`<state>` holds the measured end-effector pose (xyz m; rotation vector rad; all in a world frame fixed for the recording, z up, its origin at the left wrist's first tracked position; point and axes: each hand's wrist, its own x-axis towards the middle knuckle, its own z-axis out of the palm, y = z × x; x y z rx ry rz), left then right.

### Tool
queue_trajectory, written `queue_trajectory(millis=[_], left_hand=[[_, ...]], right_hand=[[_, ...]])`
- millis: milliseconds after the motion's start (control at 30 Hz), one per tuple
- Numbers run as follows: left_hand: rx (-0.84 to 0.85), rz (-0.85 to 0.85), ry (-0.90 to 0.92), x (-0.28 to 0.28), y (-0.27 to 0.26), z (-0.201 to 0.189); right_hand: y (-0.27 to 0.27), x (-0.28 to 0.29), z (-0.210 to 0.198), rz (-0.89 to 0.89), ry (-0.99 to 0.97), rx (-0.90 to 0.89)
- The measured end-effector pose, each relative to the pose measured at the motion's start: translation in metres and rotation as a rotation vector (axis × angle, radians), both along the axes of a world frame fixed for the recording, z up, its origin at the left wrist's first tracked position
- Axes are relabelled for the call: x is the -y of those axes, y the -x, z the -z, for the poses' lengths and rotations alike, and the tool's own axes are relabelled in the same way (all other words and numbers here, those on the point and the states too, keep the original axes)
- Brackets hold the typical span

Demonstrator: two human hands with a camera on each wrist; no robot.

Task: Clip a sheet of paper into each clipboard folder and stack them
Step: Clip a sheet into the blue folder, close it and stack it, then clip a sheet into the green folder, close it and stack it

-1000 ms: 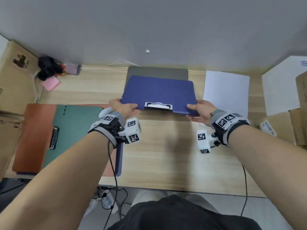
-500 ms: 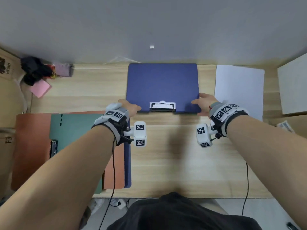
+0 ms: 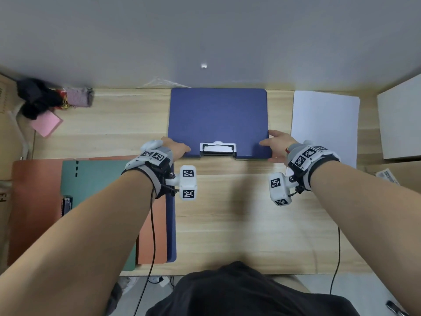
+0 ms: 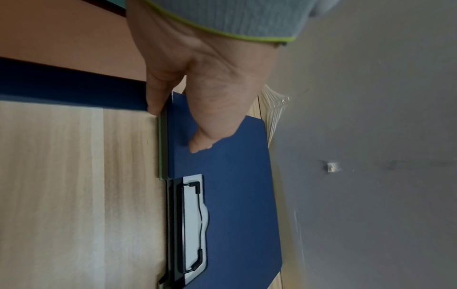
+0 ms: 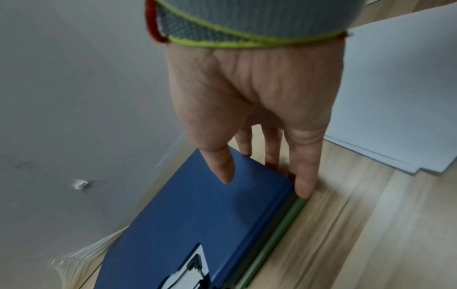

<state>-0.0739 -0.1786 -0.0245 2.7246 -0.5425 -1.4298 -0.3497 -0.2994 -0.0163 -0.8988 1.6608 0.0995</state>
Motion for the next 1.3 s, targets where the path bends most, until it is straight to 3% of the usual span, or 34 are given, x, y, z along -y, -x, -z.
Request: queue_trajectory(millis=[167,300,533,667,833,967,1167,1300], left_hand=[[0.061,-0.055,0.041,0.007,0.010,-0.019],[0.330,0.113,0.029,0.007,0.029,-0.051],[0.160,0.190,0.168,-0.018,0.062,-0.076],[0.223,0.266,0.012,-0.060,0.099,-0.087],[0.180,0.150,-0.059,-0.118,0.114,-0.065],[0.208,0.062,-0.048,-0.149,0.094,-0.062],[0.363,-0.069,-0.011,-0.194,0.022,-0.057],[0.430,-0.038,-0.207,-0.219,-0.029,-0.050]], right_hand=[[0.007,0.001,-0.009,-0.070,0.010,-0.027],[0.020,-0.001,-0.024,-0.100,0.064,-0.003],[0.047,-0.013,-0.055,-0.100,0.120,0.146],[0.057,-0.038,-0.055,-0.164,0.104,0.201],[0.055,-0.078,-0.041,-0.253,0.045,0.223],[0.042,-0.100,-0.041,-0.289,0.022,0.239],[0.001,-0.123,-0.045,-0.324,0.035,0.242],[-0.049,-0.151,-0.045,-0.366,0.027,0.281]])
